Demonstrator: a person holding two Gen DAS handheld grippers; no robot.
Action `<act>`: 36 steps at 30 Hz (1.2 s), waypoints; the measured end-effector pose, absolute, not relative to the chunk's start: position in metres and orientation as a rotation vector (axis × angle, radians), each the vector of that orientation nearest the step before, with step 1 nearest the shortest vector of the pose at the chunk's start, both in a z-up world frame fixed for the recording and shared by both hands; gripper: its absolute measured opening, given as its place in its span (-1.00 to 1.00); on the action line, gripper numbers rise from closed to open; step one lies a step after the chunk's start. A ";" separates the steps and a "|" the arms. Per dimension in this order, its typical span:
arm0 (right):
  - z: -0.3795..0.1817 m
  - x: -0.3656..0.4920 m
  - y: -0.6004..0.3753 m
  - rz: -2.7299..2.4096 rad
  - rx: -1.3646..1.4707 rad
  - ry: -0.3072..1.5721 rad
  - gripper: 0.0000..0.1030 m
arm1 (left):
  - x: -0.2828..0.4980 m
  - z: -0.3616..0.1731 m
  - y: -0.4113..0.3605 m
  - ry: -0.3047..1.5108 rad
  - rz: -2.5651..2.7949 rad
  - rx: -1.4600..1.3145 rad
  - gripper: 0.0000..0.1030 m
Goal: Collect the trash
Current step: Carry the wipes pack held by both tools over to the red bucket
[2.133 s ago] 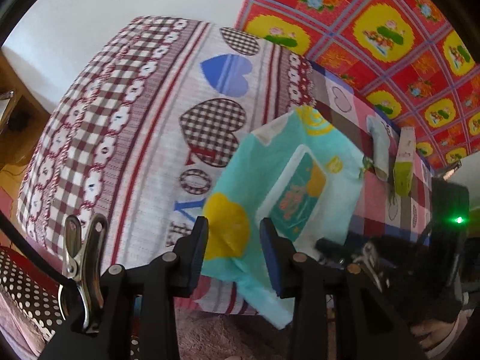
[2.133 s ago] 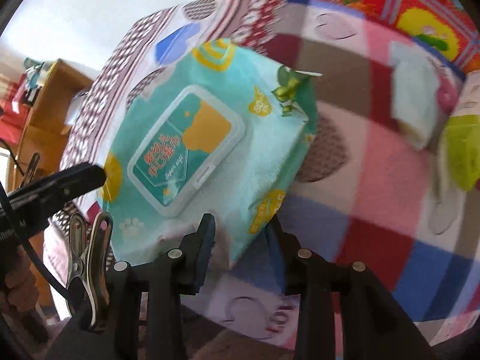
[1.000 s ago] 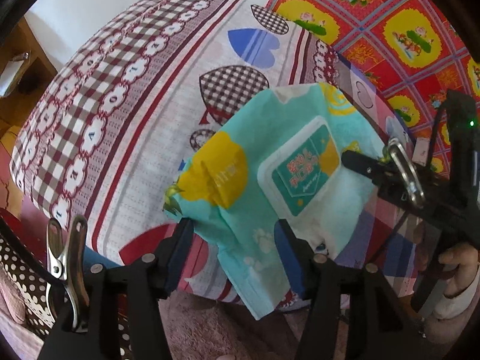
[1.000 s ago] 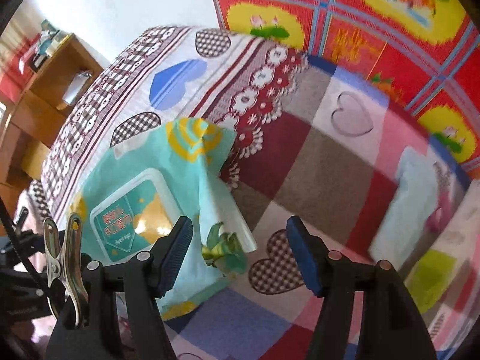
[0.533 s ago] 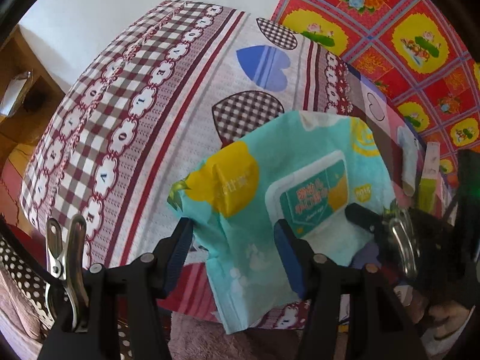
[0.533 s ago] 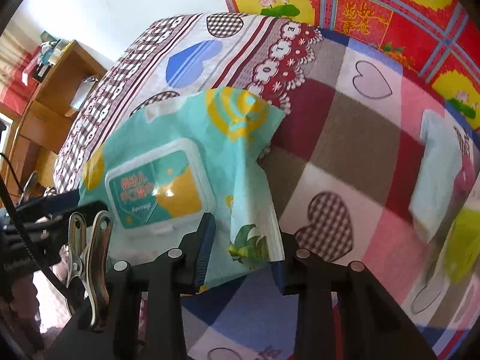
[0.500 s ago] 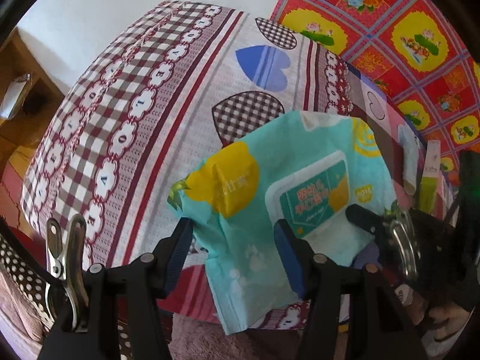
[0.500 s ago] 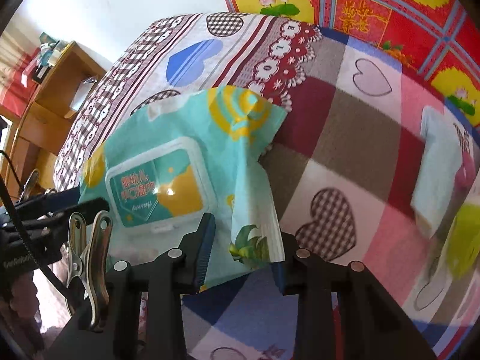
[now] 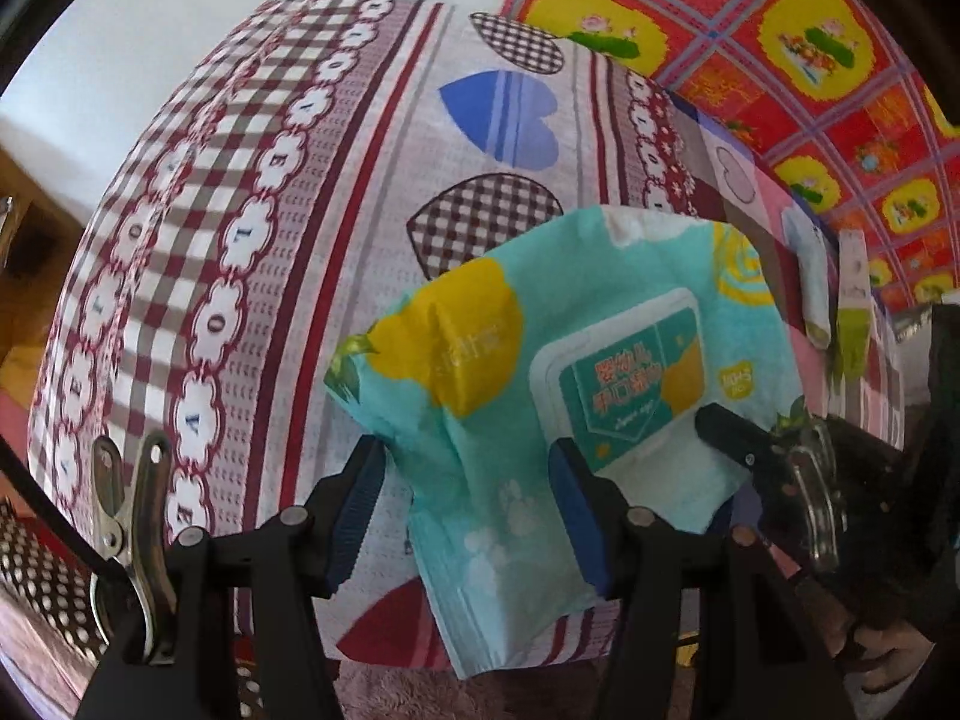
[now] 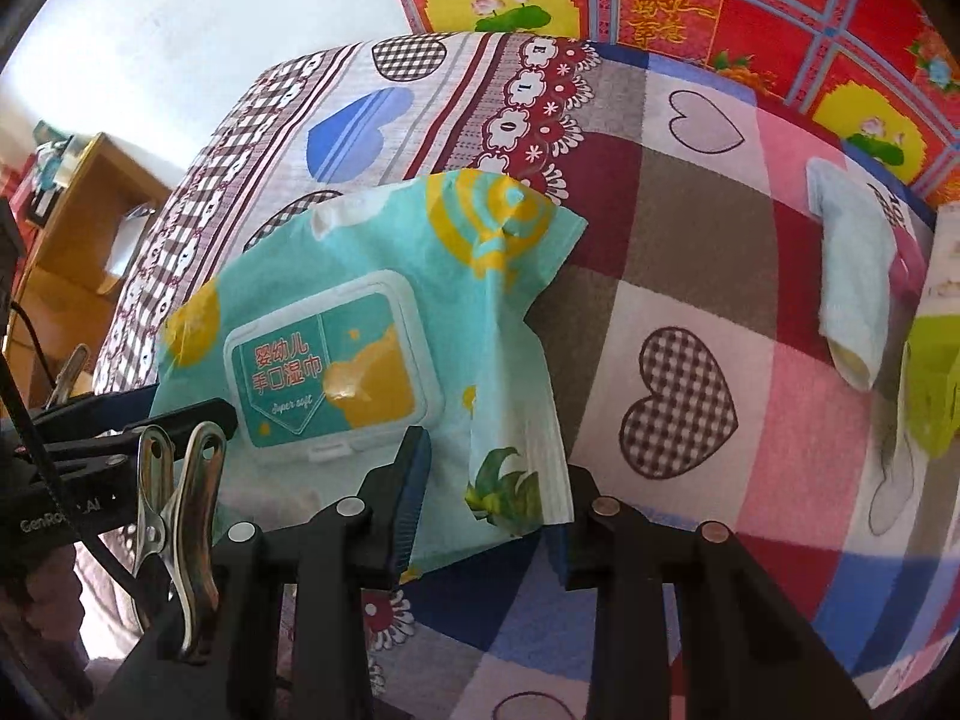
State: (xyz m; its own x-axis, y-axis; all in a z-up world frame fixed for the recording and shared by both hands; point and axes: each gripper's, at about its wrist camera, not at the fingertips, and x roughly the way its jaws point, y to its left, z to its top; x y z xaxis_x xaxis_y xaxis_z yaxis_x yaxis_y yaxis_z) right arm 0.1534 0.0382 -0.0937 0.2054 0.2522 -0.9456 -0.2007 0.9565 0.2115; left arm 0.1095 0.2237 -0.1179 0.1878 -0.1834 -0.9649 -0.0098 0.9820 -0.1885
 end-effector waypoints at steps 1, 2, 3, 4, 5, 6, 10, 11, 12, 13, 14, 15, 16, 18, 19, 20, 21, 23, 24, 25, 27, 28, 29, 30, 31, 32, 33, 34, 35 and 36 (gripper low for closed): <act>-0.094 0.152 0.039 0.307 0.041 1.320 -0.32 | 0.110 -0.119 0.224 1.375 -0.131 -0.160 0.15; -0.094 0.151 0.040 0.298 0.036 1.312 -0.32 | 0.112 -0.120 0.224 1.377 -0.135 -0.162 0.15; -0.094 0.150 0.041 0.290 0.029 1.304 -0.32 | 0.112 -0.121 0.225 1.372 -0.137 -0.166 0.14; -0.094 0.149 0.042 0.285 0.023 1.297 -0.32 | 0.112 -0.121 0.224 1.369 -0.138 -0.160 0.14; -0.093 0.148 0.043 0.282 0.023 1.292 -0.32 | 0.111 -0.121 0.224 1.365 -0.138 -0.153 0.14; -0.093 0.148 0.042 0.281 0.028 1.287 -0.32 | 0.111 -0.121 0.223 1.360 -0.137 -0.146 0.14; -0.093 0.147 0.039 0.296 0.044 1.278 -0.32 | 0.112 -0.123 0.219 1.354 -0.123 -0.158 -0.02; -0.093 0.147 0.038 0.302 0.045 1.277 -0.32 | 0.112 -0.123 0.218 1.362 -0.116 -0.162 -0.06; -0.093 0.147 0.037 0.307 0.054 1.277 -0.32 | 0.110 -0.121 0.218 1.365 -0.114 -0.160 -0.08; -0.093 0.147 0.036 0.312 0.062 1.276 -0.32 | 0.109 -0.120 0.218 1.365 -0.113 -0.156 -0.14; -0.093 0.146 0.035 0.319 0.064 1.270 -0.32 | 0.108 -0.119 0.217 1.363 -0.112 -0.154 -0.18; -0.093 0.145 0.034 0.326 0.061 1.265 -0.32 | 0.107 -0.118 0.216 1.358 -0.106 -0.152 -0.19; -0.093 0.143 0.033 0.334 0.058 1.259 -0.32 | 0.106 -0.117 0.215 1.350 -0.099 -0.149 -0.20; -0.093 0.143 0.034 0.351 0.059 1.250 -0.33 | 0.102 -0.114 0.216 1.338 -0.089 -0.145 -0.21; -0.093 0.142 0.033 0.358 0.064 1.249 -0.33 | 0.101 -0.113 0.216 1.336 -0.084 -0.145 -0.22; -0.093 0.142 0.031 0.366 0.072 1.249 -0.36 | 0.101 -0.112 0.217 1.333 -0.077 -0.146 -0.23; -0.092 0.141 0.030 0.375 0.082 1.252 -0.37 | 0.100 -0.110 0.219 1.331 -0.071 -0.146 -0.24; -0.090 0.143 0.030 0.394 0.096 1.254 -0.40 | 0.098 -0.102 0.225 1.312 -0.055 -0.153 -0.26; -0.088 0.143 0.030 0.401 0.098 1.251 -0.41 | 0.097 -0.098 0.227 1.301 -0.050 -0.155 -0.26; -0.085 0.144 0.031 0.411 0.098 1.243 -0.41 | 0.097 -0.095 0.230 1.291 -0.045 -0.157 -0.26; -0.077 0.145 0.036 0.430 0.094 1.226 -0.41 | 0.096 -0.088 0.237 1.271 -0.031 -0.165 -0.26; -0.074 0.146 0.038 0.437 0.091 1.219 -0.41 | 0.096 -0.085 0.241 1.262 -0.023 -0.171 -0.26; -0.071 0.148 0.043 0.446 0.088 1.211 -0.41 | 0.095 -0.083 0.246 1.253 -0.015 -0.176 -0.26; -0.068 0.149 0.047 0.457 0.081 1.203 -0.41 | 0.095 -0.082 0.249 1.248 -0.009 -0.181 -0.26; -0.066 0.150 0.051 0.468 0.076 1.198 -0.41 | 0.095 -0.080 0.255 1.243 0.000 -0.188 -0.26; -0.065 0.151 0.055 0.475 0.073 1.195 -0.41 | 0.094 -0.079 0.259 1.240 0.007 -0.194 -0.26; -0.064 0.151 0.059 0.485 0.068 1.192 -0.41 | 0.094 -0.078 0.264 1.236 0.014 -0.200 -0.26; -0.062 0.152 0.065 0.494 0.063 1.191 -0.41 | 0.095 -0.077 0.269 1.233 0.021 -0.206 -0.26; -0.061 0.153 0.071 0.500 0.060 1.190 -0.41 | 0.095 -0.076 0.274 1.231 0.026 -0.210 -0.26; -0.059 0.154 0.074 0.506 0.059 1.189 -0.41 | 0.094 -0.075 0.279 1.229 0.029 -0.215 -0.26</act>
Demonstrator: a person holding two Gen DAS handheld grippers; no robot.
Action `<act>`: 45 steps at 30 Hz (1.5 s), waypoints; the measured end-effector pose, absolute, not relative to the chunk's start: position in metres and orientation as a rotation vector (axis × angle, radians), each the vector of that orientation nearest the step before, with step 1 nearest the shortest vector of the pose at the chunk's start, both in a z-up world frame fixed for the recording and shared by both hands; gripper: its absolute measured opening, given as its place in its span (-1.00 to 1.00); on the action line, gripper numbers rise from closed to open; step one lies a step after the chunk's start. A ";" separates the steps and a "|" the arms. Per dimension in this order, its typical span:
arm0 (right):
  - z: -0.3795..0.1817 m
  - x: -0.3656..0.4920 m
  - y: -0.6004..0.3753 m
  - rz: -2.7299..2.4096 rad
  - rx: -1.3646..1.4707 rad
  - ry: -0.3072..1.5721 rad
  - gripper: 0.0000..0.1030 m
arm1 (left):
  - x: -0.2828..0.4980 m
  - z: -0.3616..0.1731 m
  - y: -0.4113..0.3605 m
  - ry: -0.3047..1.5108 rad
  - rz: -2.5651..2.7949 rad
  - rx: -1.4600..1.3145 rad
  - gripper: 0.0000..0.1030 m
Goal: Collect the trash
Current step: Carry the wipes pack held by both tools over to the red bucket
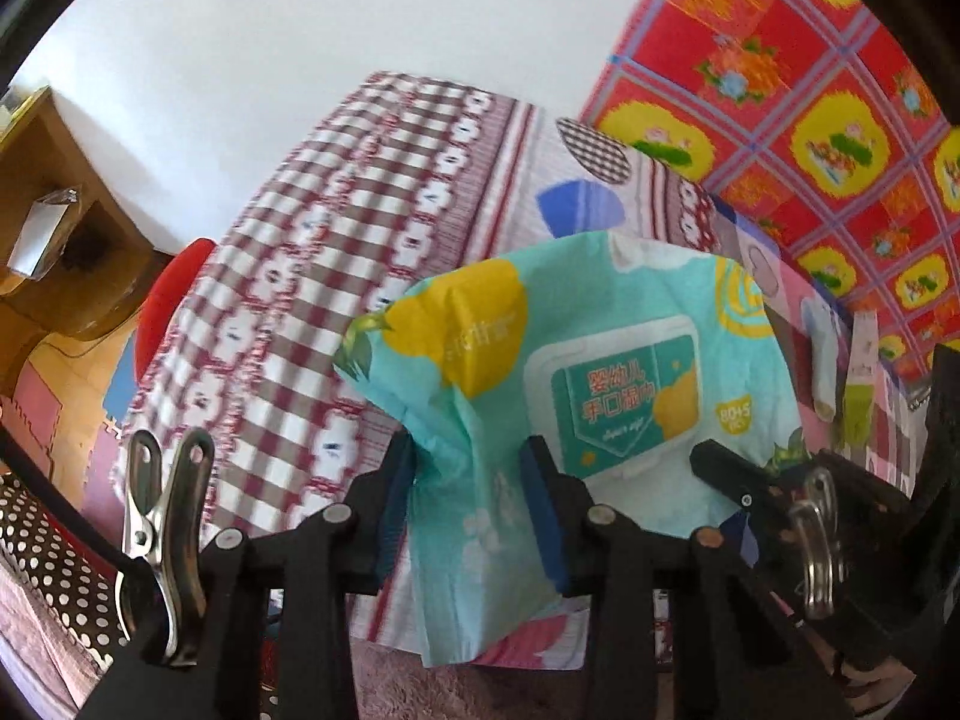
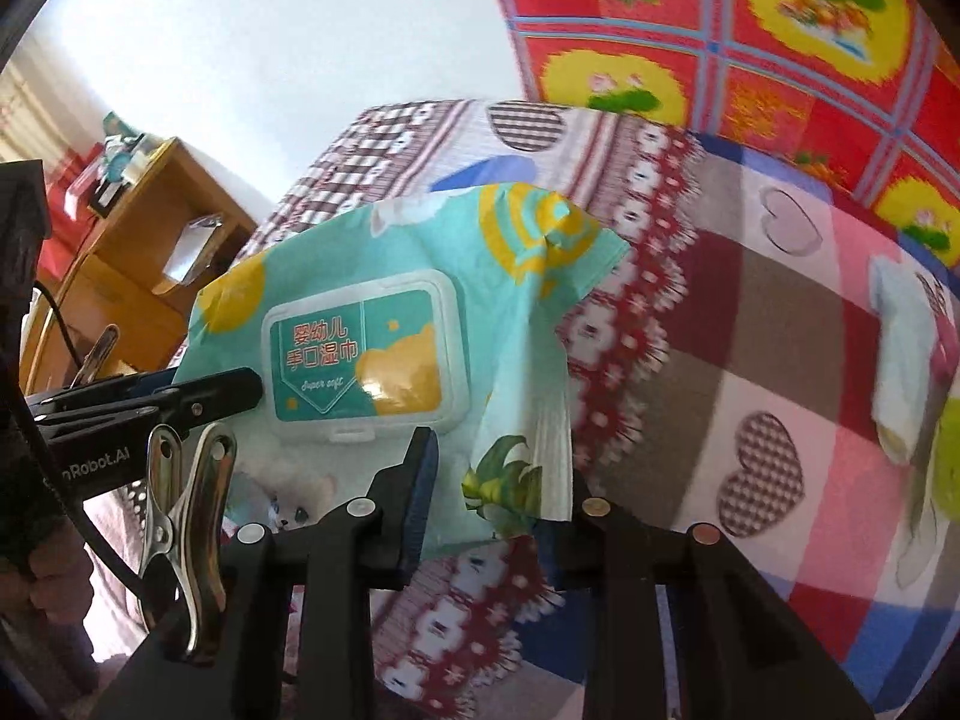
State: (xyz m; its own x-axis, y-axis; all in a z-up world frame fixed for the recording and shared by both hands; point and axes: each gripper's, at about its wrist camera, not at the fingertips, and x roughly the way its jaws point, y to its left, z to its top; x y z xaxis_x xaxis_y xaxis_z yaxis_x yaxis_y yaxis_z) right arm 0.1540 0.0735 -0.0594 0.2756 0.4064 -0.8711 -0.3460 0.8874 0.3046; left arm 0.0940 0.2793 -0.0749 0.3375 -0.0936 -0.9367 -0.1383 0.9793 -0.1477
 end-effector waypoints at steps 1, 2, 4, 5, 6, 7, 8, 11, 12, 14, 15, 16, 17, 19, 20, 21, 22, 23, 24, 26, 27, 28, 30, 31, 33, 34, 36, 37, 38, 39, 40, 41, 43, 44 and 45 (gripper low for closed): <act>-0.058 0.156 0.079 0.511 0.056 1.186 -0.41 | 0.094 -0.074 0.286 1.226 0.032 -0.218 -0.26; -0.057 0.157 0.085 0.515 0.055 1.185 -0.41 | 0.094 -0.072 0.293 1.225 0.036 -0.222 -0.26; -0.055 0.159 0.095 0.520 0.057 1.187 -0.41 | 0.095 -0.071 0.304 1.219 0.044 -0.231 -0.26; -0.053 0.160 0.101 0.525 0.052 1.187 -0.41 | 0.094 -0.070 0.311 1.216 0.049 -0.238 -0.26; -0.052 0.160 0.107 0.530 0.046 1.185 -0.41 | 0.094 -0.070 0.317 1.214 0.053 -0.244 -0.26; -0.051 0.160 0.113 0.533 0.041 1.185 -0.41 | 0.094 -0.069 0.322 1.214 0.056 -0.247 -0.26; -0.050 0.160 0.118 0.536 0.039 1.185 -0.41 | 0.093 -0.069 0.327 1.214 0.059 -0.248 -0.26; -0.048 0.162 0.141 0.546 0.026 1.186 -0.41 | 0.092 -0.068 0.349 1.213 0.070 -0.266 -0.26; -0.048 0.163 0.150 0.551 0.020 1.185 -0.41 | 0.091 -0.068 0.355 1.212 0.075 -0.273 -0.26; -0.046 0.165 0.163 0.560 0.005 1.183 -0.41 | 0.090 -0.068 0.368 1.211 0.083 -0.284 -0.26; -0.044 0.166 0.171 0.566 -0.001 1.182 -0.41 | 0.089 -0.067 0.376 1.209 0.089 -0.290 -0.26; -0.043 0.167 0.177 0.571 -0.007 1.181 -0.41 | 0.089 -0.067 0.382 1.208 0.094 -0.295 -0.26; -0.042 0.168 0.185 0.577 -0.012 1.181 -0.41 | 0.089 -0.067 0.388 1.207 0.100 -0.301 -0.26; -0.040 0.170 0.201 0.591 -0.026 1.179 -0.41 | 0.089 -0.067 0.405 1.203 0.113 -0.314 -0.25; -0.040 0.170 0.208 0.597 -0.033 1.178 -0.41 | 0.089 -0.067 0.411 1.201 0.120 -0.319 -0.25; -0.040 0.172 0.217 0.607 -0.041 1.177 -0.41 | 0.089 -0.068 0.419 1.201 0.128 -0.324 -0.25; -0.039 0.173 0.226 0.615 -0.051 1.177 -0.41 | 0.090 -0.069 0.427 1.201 0.137 -0.329 -0.25; -0.039 0.174 0.232 0.621 -0.059 1.177 -0.41 | 0.090 -0.070 0.434 1.201 0.145 -0.336 -0.25; -0.039 0.175 0.241 0.629 -0.068 1.177 -0.41 | 0.091 -0.071 0.441 1.202 0.151 -0.341 -0.25; -0.039 0.178 0.258 0.643 -0.084 1.177 -0.41 | 0.092 -0.074 0.455 1.201 0.164 -0.354 -0.25; -0.038 0.180 0.264 0.648 -0.087 1.177 -0.41 | 0.092 -0.075 0.462 1.200 0.170 -0.362 -0.25; -0.039 0.181 0.270 0.653 -0.088 1.178 -0.41 | 0.093 -0.077 0.470 1.196 0.176 -0.370 -0.25; -0.039 0.186 0.288 0.666 -0.091 1.181 -0.41 | 0.094 -0.080 0.486 1.193 0.188 -0.390 -0.25; -0.040 0.188 0.292 0.669 -0.093 1.183 -0.41 | 0.096 -0.082 0.493 1.194 0.193 -0.403 -0.25; -0.042 0.195 0.305 0.677 -0.101 1.186 -0.41 | 0.098 -0.085 0.507 1.194 0.202 -0.419 -0.25; -0.043 0.198 0.311 0.681 -0.105 1.188 -0.41 | 0.099 -0.086 0.513 1.193 0.206 -0.424 -0.24; -0.045 0.204 0.325 0.691 -0.112 1.193 -0.41 | 0.102 -0.088 0.523 1.188 0.215 -0.431 -0.24; -0.046 0.208 0.330 0.695 -0.114 1.195 -0.41 | 0.104 -0.091 0.531 1.186 0.219 -0.439 -0.24; -0.047 0.212 0.336 0.697 -0.115 1.200 -0.41 | 0.107 -0.093 0.536 1.185 0.222 -0.446 -0.23; -0.048 0.216 0.341 0.698 -0.114 1.205 -0.41 | 0.108 -0.095 0.541 1.186 0.223 -0.451 -0.23; -0.050 0.219 0.346 0.700 -0.115 1.209 -0.41 | 0.111 -0.098 0.547 1.188 0.226 -0.461 -0.23; -0.052 0.223 0.353 0.700 -0.120 1.214 -0.41 | 0.113 -0.100 0.552 1.189 0.227 -0.470 -0.23; -0.056 0.230 0.364 0.699 -0.132 1.222 -0.41 | 0.116 -0.105 0.562 1.190 0.232 -0.481 -0.22; -0.058 0.233 0.369 0.699 -0.139 1.227 -0.41 | 0.118 -0.108 0.567 1.191 0.235 -0.484 -0.22; -0.061 0.235 0.376 0.701 -0.146 1.233 -0.41 | 0.119 -0.111 0.573 1.193 0.238 -0.488 -0.22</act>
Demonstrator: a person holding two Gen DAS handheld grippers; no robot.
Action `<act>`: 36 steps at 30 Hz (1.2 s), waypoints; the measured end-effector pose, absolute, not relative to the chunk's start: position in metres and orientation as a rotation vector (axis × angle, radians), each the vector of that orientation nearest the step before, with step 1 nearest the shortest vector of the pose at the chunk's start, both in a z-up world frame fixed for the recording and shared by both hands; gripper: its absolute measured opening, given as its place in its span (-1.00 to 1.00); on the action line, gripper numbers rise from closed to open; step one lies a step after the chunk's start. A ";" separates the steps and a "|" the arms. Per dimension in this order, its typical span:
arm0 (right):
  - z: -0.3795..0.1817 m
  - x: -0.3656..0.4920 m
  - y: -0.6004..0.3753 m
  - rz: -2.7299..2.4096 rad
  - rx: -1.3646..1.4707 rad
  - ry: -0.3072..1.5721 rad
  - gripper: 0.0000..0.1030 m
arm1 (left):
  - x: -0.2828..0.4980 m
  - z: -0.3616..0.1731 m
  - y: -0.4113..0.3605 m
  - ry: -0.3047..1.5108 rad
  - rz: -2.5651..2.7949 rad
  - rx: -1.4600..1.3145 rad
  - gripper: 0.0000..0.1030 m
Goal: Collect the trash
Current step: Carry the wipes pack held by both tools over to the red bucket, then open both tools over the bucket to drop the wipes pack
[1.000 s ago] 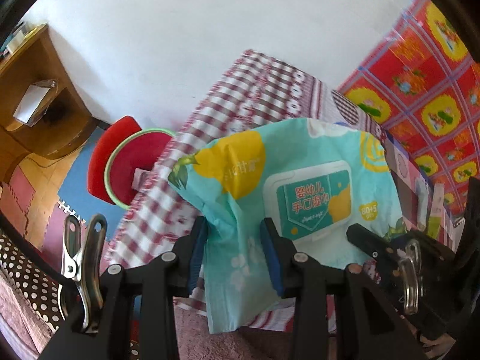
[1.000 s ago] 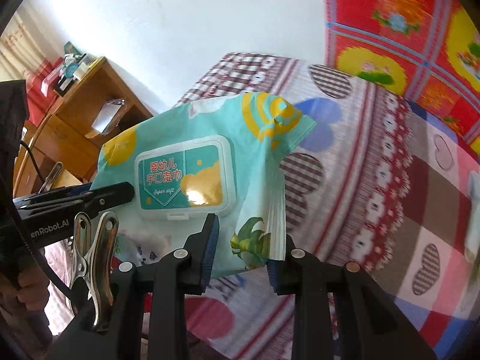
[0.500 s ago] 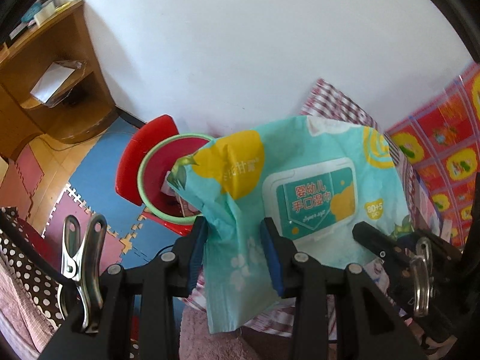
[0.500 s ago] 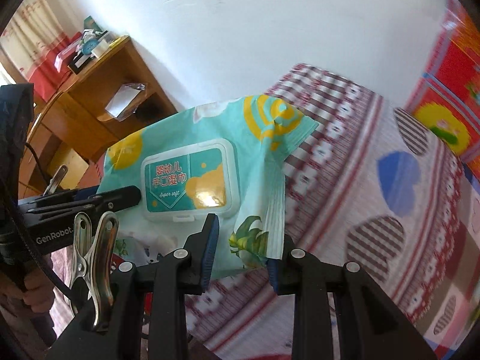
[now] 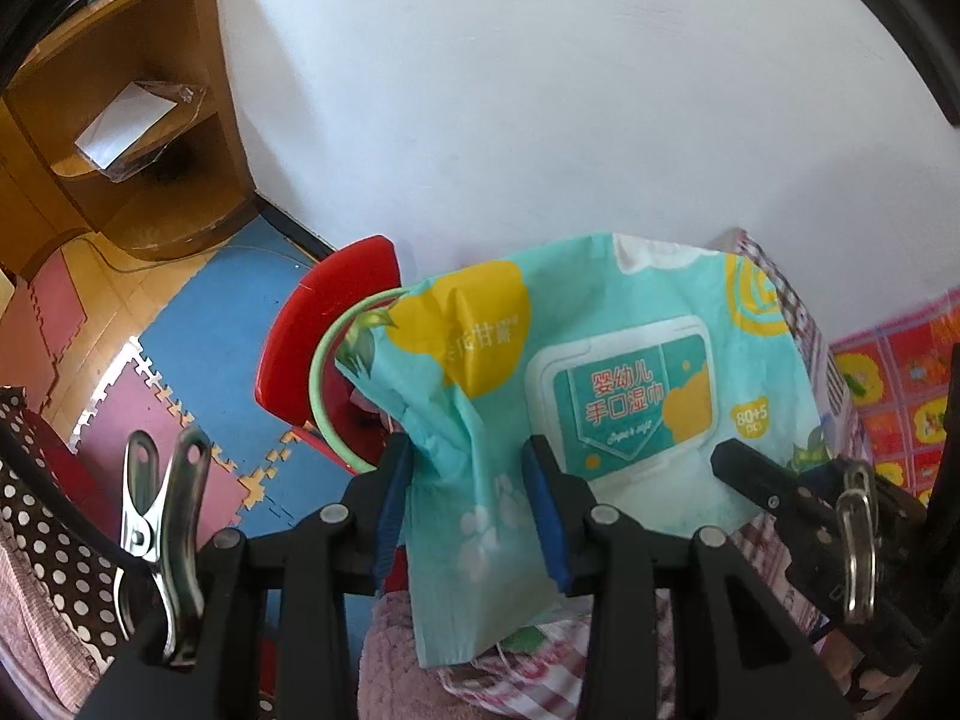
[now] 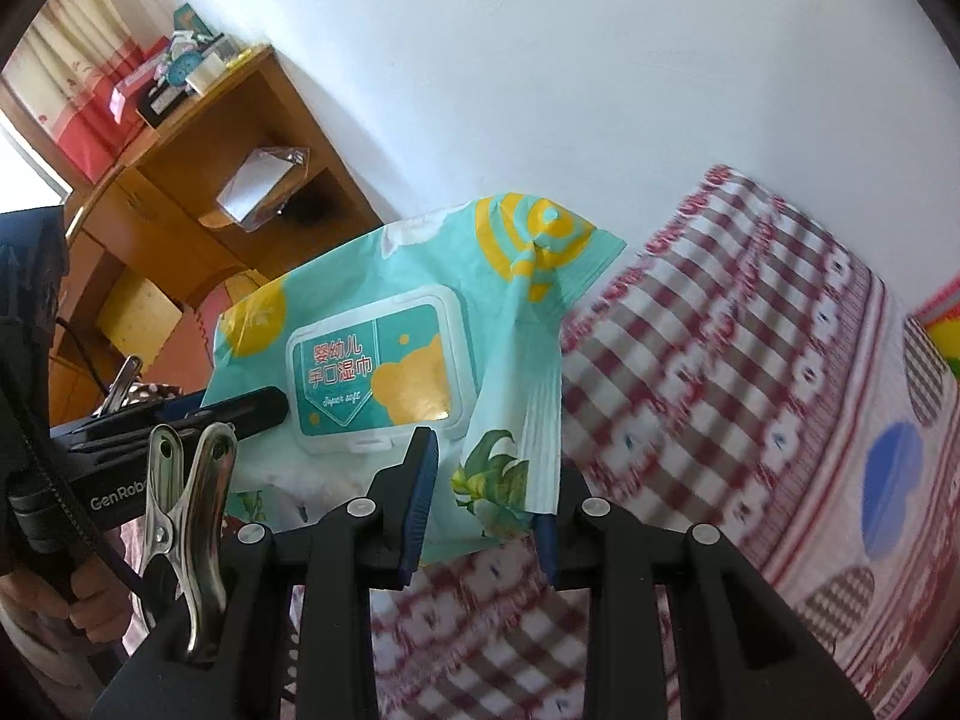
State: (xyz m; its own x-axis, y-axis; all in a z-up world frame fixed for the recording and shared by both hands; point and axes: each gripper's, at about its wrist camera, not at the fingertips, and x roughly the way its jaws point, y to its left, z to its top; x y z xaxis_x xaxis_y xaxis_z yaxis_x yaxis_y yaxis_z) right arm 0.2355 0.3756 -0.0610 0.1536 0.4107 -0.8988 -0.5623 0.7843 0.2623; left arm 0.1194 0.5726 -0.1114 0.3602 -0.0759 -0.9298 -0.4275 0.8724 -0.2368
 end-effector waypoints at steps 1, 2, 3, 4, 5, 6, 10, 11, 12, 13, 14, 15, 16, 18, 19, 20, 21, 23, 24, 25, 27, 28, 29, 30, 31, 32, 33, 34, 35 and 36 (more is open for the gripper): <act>-0.064 0.238 0.381 0.702 -0.154 1.238 -0.41 | 0.121 -0.114 0.576 1.195 0.240 -0.492 -0.22; -0.067 0.241 0.388 0.702 -0.163 1.246 -0.41 | 0.123 -0.118 0.581 1.197 0.242 -0.500 -0.21; -0.070 0.243 0.392 0.702 -0.167 1.250 -0.41 | 0.124 -0.120 0.583 1.199 0.244 -0.504 -0.21; -0.073 0.246 0.397 0.703 -0.171 1.256 -0.41 | 0.126 -0.123 0.588 1.203 0.244 -0.513 -0.21; -0.076 0.248 0.402 0.702 -0.174 1.264 -0.41 | 0.127 -0.127 0.593 1.206 0.244 -0.522 -0.21; -0.079 0.252 0.407 0.699 -0.175 1.273 -0.41 | 0.129 -0.130 0.595 1.208 0.246 -0.525 -0.20; -0.092 0.260 0.422 0.711 -0.163 1.307 -0.41 | 0.134 -0.146 0.607 1.223 0.255 -0.527 -0.20; -0.096 0.262 0.426 0.713 -0.163 1.312 -0.41 | 0.135 -0.150 0.610 1.226 0.255 -0.527 -0.19; -0.098 0.264 0.430 0.712 -0.164 1.314 -0.41 | 0.137 -0.154 0.613 1.228 0.255 -0.527 -0.19; -0.102 0.266 0.434 0.711 -0.165 1.318 -0.41 | 0.138 -0.157 0.615 1.231 0.256 -0.526 -0.19; -0.105 0.267 0.437 0.705 -0.166 1.322 -0.41 | 0.139 -0.159 0.616 1.235 0.257 -0.525 -0.19; -0.107 0.268 0.441 0.696 -0.170 1.325 -0.41 | 0.141 -0.163 0.618 1.238 0.259 -0.524 -0.19; -0.109 0.267 0.443 0.684 -0.179 1.323 -0.41 | 0.143 -0.166 0.619 1.239 0.261 -0.519 -0.18; -0.115 0.268 0.449 0.652 -0.221 1.311 -0.41 | 0.146 -0.174 0.621 1.241 0.260 -0.503 -0.18; -0.118 0.268 0.451 0.638 -0.236 1.306 -0.40 | 0.148 -0.177 0.620 1.241 0.253 -0.493 -0.18; -0.120 0.269 0.452 0.623 -0.246 1.304 -0.40 | 0.149 -0.180 0.619 1.242 0.244 -0.485 -0.17; -0.122 0.271 0.454 0.613 -0.239 1.306 -0.40 | 0.151 -0.184 0.618 1.248 0.238 -0.472 -0.17; -0.124 0.274 0.453 0.607 -0.223 1.313 -0.38 | 0.155 -0.191 0.618 1.251 0.234 -0.463 -0.16; -0.125 0.275 0.454 0.602 -0.226 1.312 -0.37 | 0.156 -0.195 0.619 1.253 0.231 -0.465 -0.16; -0.126 0.277 0.458 0.598 -0.227 1.311 -0.35 | 0.158 -0.199 0.618 1.257 0.234 -0.460 -0.16; -0.126 0.279 0.459 0.591 -0.222 1.306 -0.33 | 0.161 -0.203 0.617 1.261 0.234 -0.441 -0.17; -0.126 0.279 0.461 0.588 -0.216 1.306 -0.33 | 0.162 -0.206 0.617 1.265 0.227 -0.433 -0.17; -0.125 0.280 0.462 0.585 -0.210 1.307 -0.33 | 0.163 -0.208 0.616 1.266 0.218 -0.426 -0.17; -0.124 0.280 0.459 0.580 -0.202 1.308 -0.33 | 0.165 -0.210 0.614 1.270 0.208 -0.412 -0.17; -0.124 0.281 0.459 0.580 -0.194 1.310 -0.33 | 0.166 -0.211 0.612 1.275 0.203 -0.397 -0.17; -0.124 0.281 0.458 0.583 -0.186 1.312 -0.33 | 0.166 -0.212 0.612 1.279 0.202 -0.387 -0.17; -0.123 0.281 0.458 0.587 -0.178 1.312 -0.33 | 0.167 -0.213 0.611 1.283 0.202 -0.373 -0.17; -0.123 0.281 0.457 0.590 -0.173 1.311 -0.33 | 0.166 -0.213 0.610 1.284 0.200 -0.369 -0.17; -0.122 0.281 0.455 0.591 -0.171 1.310 -0.33 | 0.166 -0.213 0.609 1.285 0.197 -0.372 -0.17; -0.121 0.280 0.454 0.594 -0.170 1.308 -0.33 | 0.165 -0.213 0.609 1.286 0.196 -0.377 -0.17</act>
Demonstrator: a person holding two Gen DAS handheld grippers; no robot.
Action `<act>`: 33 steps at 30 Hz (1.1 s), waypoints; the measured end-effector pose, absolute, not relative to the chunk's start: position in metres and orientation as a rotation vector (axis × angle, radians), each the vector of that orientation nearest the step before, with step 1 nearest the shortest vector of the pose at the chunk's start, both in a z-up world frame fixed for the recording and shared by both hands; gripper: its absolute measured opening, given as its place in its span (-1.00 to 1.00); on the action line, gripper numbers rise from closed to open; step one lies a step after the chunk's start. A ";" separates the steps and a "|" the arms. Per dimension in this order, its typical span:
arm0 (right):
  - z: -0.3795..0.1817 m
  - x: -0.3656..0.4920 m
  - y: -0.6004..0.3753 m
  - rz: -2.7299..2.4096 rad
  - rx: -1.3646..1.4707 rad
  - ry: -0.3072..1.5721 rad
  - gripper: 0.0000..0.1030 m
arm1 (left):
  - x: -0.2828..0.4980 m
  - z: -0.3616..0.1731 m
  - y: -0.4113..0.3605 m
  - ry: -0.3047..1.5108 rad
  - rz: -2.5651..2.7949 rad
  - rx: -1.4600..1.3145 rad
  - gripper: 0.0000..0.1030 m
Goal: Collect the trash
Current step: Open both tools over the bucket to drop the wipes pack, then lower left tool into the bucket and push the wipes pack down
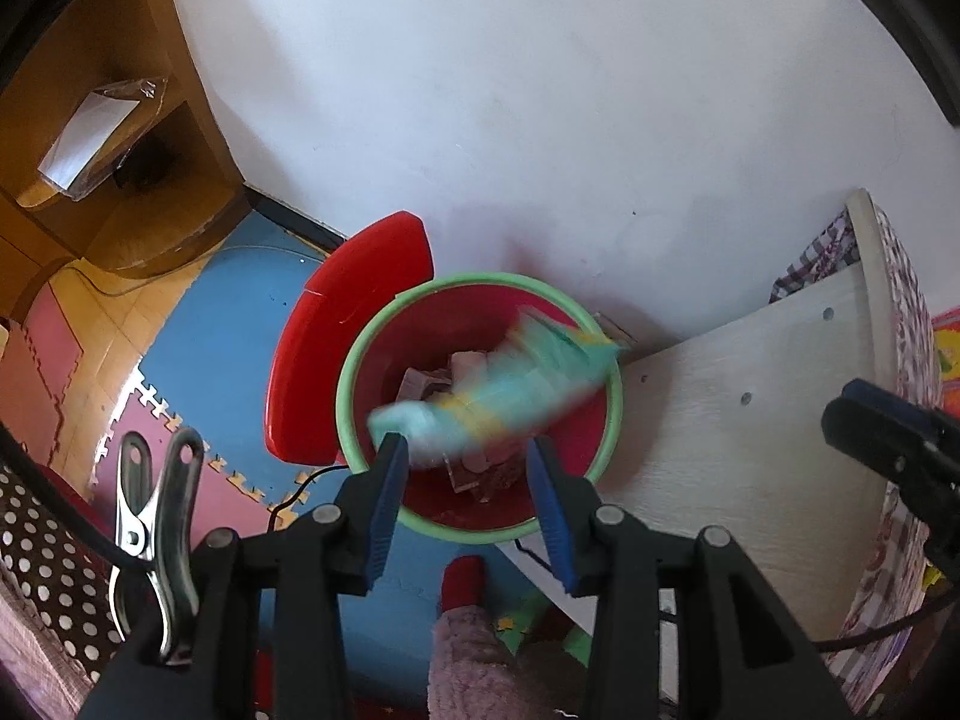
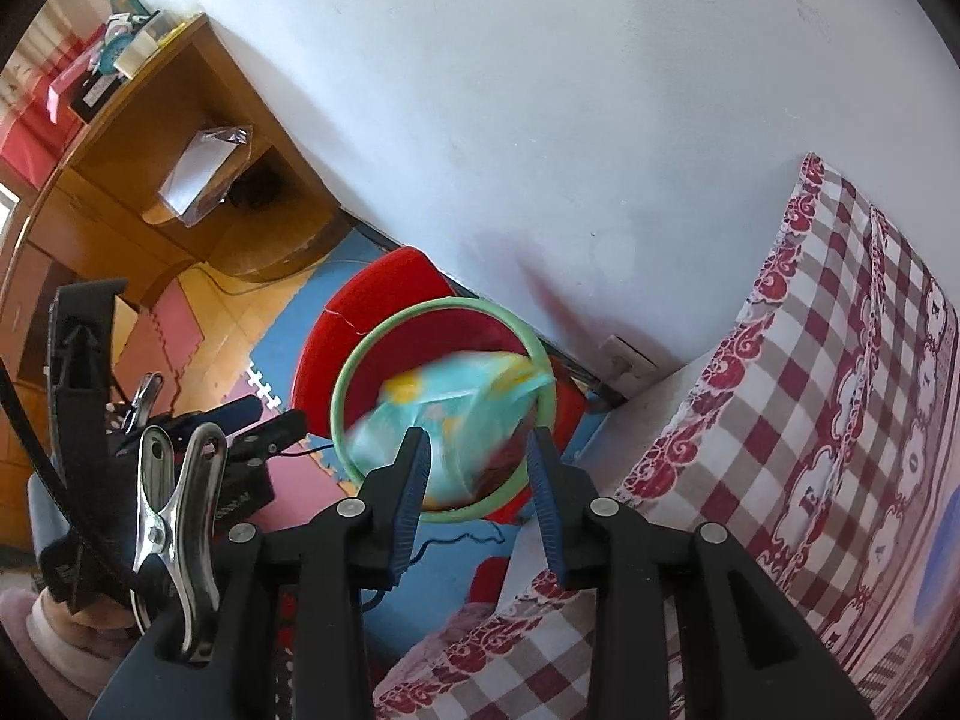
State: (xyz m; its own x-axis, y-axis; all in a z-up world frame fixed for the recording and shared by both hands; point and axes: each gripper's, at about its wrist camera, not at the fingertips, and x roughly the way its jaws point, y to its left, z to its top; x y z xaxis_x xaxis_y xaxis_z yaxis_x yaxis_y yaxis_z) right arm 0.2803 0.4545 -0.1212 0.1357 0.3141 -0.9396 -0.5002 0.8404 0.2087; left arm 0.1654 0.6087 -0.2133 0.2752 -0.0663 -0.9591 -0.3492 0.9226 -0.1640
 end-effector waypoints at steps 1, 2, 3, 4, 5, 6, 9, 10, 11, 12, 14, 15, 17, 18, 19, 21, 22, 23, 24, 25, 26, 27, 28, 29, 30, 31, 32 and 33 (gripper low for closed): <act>-0.120 0.281 0.450 0.596 -0.168 1.308 -0.33 | 0.165 -0.214 0.609 1.287 0.195 -0.381 -0.17; -0.120 0.280 0.449 0.597 -0.164 1.308 -0.33 | 0.165 -0.214 0.610 1.289 0.196 -0.384 -0.17; -0.119 0.278 0.450 0.598 -0.158 1.308 -0.33 | 0.165 -0.215 0.611 1.293 0.198 -0.386 -0.17; -0.119 0.277 0.450 0.599 -0.152 1.309 -0.33 | 0.166 -0.215 0.612 1.294 0.198 -0.388 -0.17; -0.117 0.276 0.450 0.600 -0.147 1.309 -0.33 | 0.165 -0.215 0.612 1.295 0.195 -0.390 -0.17; -0.116 0.276 0.449 0.605 -0.139 1.310 -0.33 | 0.166 -0.215 0.611 1.296 0.194 -0.391 -0.17; -0.111 0.274 0.448 0.614 -0.123 1.311 -0.33 | 0.166 -0.216 0.612 1.299 0.197 -0.387 -0.17; -0.110 0.273 0.448 0.616 -0.117 1.310 -0.33 | 0.166 -0.217 0.612 1.300 0.199 -0.388 -0.17; -0.108 0.273 0.448 0.619 -0.110 1.308 -0.33 | 0.166 -0.217 0.612 1.301 0.200 -0.391 -0.17; -0.106 0.271 0.447 0.621 -0.104 1.307 -0.33 | 0.166 -0.218 0.613 1.302 0.200 -0.393 -0.17; -0.103 0.270 0.445 0.625 -0.091 1.303 -0.33 | 0.166 -0.219 0.614 1.303 0.199 -0.392 -0.17; -0.100 0.270 0.443 0.628 -0.083 1.301 -0.33 | 0.166 -0.219 0.614 1.303 0.199 -0.390 -0.17; -0.097 0.268 0.441 0.631 -0.069 1.297 -0.33 | 0.166 -0.219 0.613 1.306 0.196 -0.384 -0.17; -0.096 0.268 0.439 0.632 -0.064 1.294 -0.33 | 0.167 -0.219 0.611 1.306 0.195 -0.382 -0.17; -0.094 0.267 0.437 0.633 -0.058 1.289 -0.33 | 0.167 -0.220 0.610 1.307 0.192 -0.379 -0.17; -0.091 0.265 0.433 0.629 -0.052 1.266 -0.33 | 0.169 -0.221 0.608 1.307 0.189 -0.372 -0.17; -0.090 0.264 0.430 0.625 -0.053 1.251 -0.33 | 0.169 -0.222 0.606 1.306 0.187 -0.369 -0.17; -0.089 0.262 0.428 0.621 -0.058 1.232 -0.33 | 0.171 -0.224 0.605 1.305 0.184 -0.367 -0.17; -0.089 0.261 0.425 0.621 -0.057 1.221 -0.33 | 0.172 -0.226 0.604 1.305 0.181 -0.362 -0.17; -0.089 0.261 0.423 0.622 -0.054 1.214 -0.33 | 0.174 -0.228 0.602 1.306 0.177 -0.355 -0.17; -0.090 0.260 0.421 0.626 -0.049 1.204 -0.33 | 0.176 -0.231 0.601 1.307 0.174 -0.349 -0.17; -0.090 0.260 0.420 0.628 -0.048 1.197 -0.33 | 0.178 -0.234 0.600 1.310 0.172 -0.344 -0.17; -0.091 0.259 0.419 0.631 -0.048 1.190 -0.33 | 0.180 -0.238 0.599 1.314 0.168 -0.342 -0.17; -0.091 0.259 0.418 0.638 -0.048 1.180 -0.33 | 0.182 -0.241 0.598 1.318 0.165 -0.340 -0.17; -0.092 0.259 0.418 0.643 -0.048 1.172 -0.33 | 0.185 -0.247 0.597 1.325 0.161 -0.339 -0.17; -0.091 0.259 0.418 0.651 -0.047 1.161 -0.33 | 0.187 -0.251 0.596 1.329 0.158 -0.338 -0.17; -0.091 0.259 0.417 0.658 -0.046 1.150 -0.33 | 0.189 -0.256 0.594 1.333 0.157 -0.337 -0.17; -0.090 0.259 0.417 0.667 -0.044 1.134 -0.33 | 0.192 -0.262 0.592 1.338 0.152 -0.336 -0.17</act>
State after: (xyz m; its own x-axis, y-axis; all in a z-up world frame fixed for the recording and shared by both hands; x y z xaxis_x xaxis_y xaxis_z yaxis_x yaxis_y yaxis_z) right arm 0.2592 0.4170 -0.0901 0.2522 0.4693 -0.8463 -0.5119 0.8069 0.2948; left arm 0.1921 0.5925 -0.2624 0.2294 -0.0829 -0.9698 -0.2989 0.9422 -0.1512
